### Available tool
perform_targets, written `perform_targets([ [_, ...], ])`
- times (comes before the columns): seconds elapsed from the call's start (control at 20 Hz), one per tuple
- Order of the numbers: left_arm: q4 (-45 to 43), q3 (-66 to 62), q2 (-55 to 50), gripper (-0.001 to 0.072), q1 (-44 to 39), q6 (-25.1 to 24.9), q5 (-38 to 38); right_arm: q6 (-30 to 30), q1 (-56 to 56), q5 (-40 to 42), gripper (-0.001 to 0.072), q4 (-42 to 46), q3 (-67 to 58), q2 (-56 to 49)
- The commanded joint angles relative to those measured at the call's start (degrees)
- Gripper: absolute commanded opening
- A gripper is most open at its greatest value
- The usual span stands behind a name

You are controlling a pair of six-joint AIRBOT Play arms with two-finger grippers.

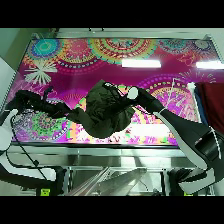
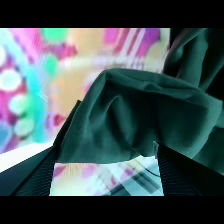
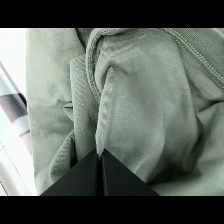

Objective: Fold the shirts.

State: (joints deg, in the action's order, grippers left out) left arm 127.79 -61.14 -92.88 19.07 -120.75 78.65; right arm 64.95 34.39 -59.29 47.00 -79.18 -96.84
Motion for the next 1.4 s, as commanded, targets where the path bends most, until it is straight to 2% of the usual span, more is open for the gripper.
perform_targets([
  [0.0,1.3,0.0,-2.2,0.0664,0.0,0.1,1.7,0.0,0.0,0.2,0.0022,0.0,0.0,0.0],
  [0.25,1.3,0.0,-2.2,0.0650,-3.3,0.2,-1.0,0.0,-0.1,0.3,0.0022,0.0,0.0,0.1],
  [0.3,1.2,0.2,-2.2,0.0438,-4.7,0.1,-2.4,0.0,-0.1,0.3,0.0022,0.0,0.0,0.1],
  [0.35,1.2,0.5,-2.2,0.0058,-5.9,-0.5,-3.1,0.0,-0.1,0.2,0.0022,0.0,0.0,0.1],
  [0.4,1.2,0.4,-2.2,0.0009,-7.2,-1.3,-3.2,0.0,-0.1,-0.1,0.0022,0.0,0.0,0.4],
  [0.5,1.2,-1.2,-1.2,0.0009,-8.2,-1.2,-1.6,-0.3,-1.0,-1.4,0.0021,0.0,-0.1,2.4],
  [0.65,3.3,-3.4,6.8,0.0009,-6.8,-0.3,-1.5,-0.2,-5.5,-2.7,0.0021,0.4,-0.5,10.9],
  [0.8,14.6,-7.8,21.4,0.0009,-3.9,-2.1,-1.6,-0.3,-11.9,1.8,0.0021,0.4,-3.3,25.0],
  [0.9,16.8,-12.9,33.1,0.0008,-3.1,-2.7,-2.0,-2.0,-14.0,7.5,0.0021,0.4,-4.5,35.7],
  [1.0,16.0,-18.5,45.1,0.0008,-3.1,-2.6,-4.6,-2.7,-14.3,13.6,0.0021,0.6,-4.6,46.2],
  [1.15,12.6,-25.7,59.5,0.0007,-3.1,-1.6,-16.5,-8.0,-14.3,19.7,0.0021,0.6,-4.7,58.3],
  [1.25,7.9,-30.4,64.1,0.0007,-3.1,-0.7,-21.7,-11.8,-14.3,23.9,0.0021,0.6,-4.7,63.5],
  [1.35,5.7,-34.7,64.0,0.0007,-3.1,-0.8,-22.3,-16.0,-14.3,26.2,0.0021,0.6,-5.3,65.0],
])
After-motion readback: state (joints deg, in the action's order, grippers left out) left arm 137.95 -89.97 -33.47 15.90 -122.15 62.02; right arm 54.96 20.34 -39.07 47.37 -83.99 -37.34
